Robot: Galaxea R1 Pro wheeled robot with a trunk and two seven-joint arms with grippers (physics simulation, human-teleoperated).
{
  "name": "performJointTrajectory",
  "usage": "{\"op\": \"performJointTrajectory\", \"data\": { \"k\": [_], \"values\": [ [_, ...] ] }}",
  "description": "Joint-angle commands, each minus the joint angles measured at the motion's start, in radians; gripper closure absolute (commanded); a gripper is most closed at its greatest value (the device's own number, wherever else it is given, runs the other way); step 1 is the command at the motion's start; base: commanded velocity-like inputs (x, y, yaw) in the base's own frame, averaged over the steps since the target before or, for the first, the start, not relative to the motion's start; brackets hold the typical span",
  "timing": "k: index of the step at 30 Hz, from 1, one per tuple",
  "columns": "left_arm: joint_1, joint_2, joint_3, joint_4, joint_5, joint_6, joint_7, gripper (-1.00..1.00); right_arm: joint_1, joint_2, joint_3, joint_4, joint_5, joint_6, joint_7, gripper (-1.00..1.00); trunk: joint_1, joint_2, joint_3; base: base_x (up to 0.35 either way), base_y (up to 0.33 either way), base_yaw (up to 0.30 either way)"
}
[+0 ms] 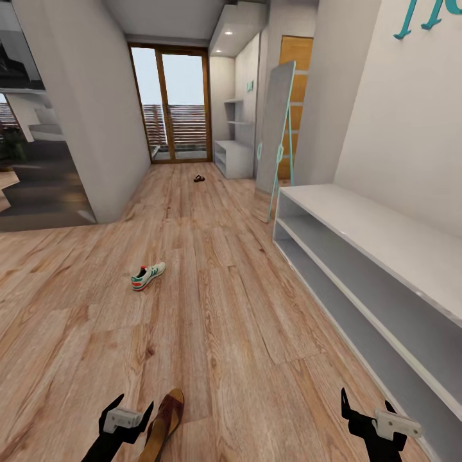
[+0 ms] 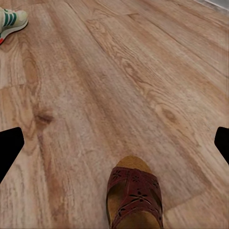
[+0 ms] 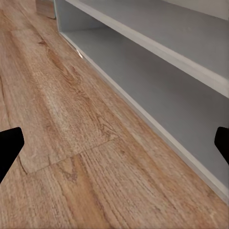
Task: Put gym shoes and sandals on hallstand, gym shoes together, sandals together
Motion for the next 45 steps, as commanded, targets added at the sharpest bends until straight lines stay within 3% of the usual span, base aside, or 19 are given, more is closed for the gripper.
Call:
{"op": "performJointTrajectory", "data": {
  "k": [1,36,45],
  "values": [
    [0.0,0.0,-0.002,0.001,0.0,-0.001,0.0,-1.0,0.0,0.0,0.0,0.0,0.0,0.0,0.0,-1.0,0.0,0.0,0.0,0.0,0.0,0.0],
    [0.0,-0.012,-0.017,0.037,0.003,-0.008,0.014,-1.0,0.0,0.0,0.001,0.0,0.0,0.0,0.001,-1.0,0.0,0.0,0.0,0.0,0.0,0.0],
    [0.0,-0.012,-0.017,0.037,0.003,-0.009,0.013,-1.0,0.0,0.0,0.001,-0.001,0.0,0.0,0.001,-1.0,0.0,0.0,0.0,-0.167,0.0,0.0]
  ]
}}
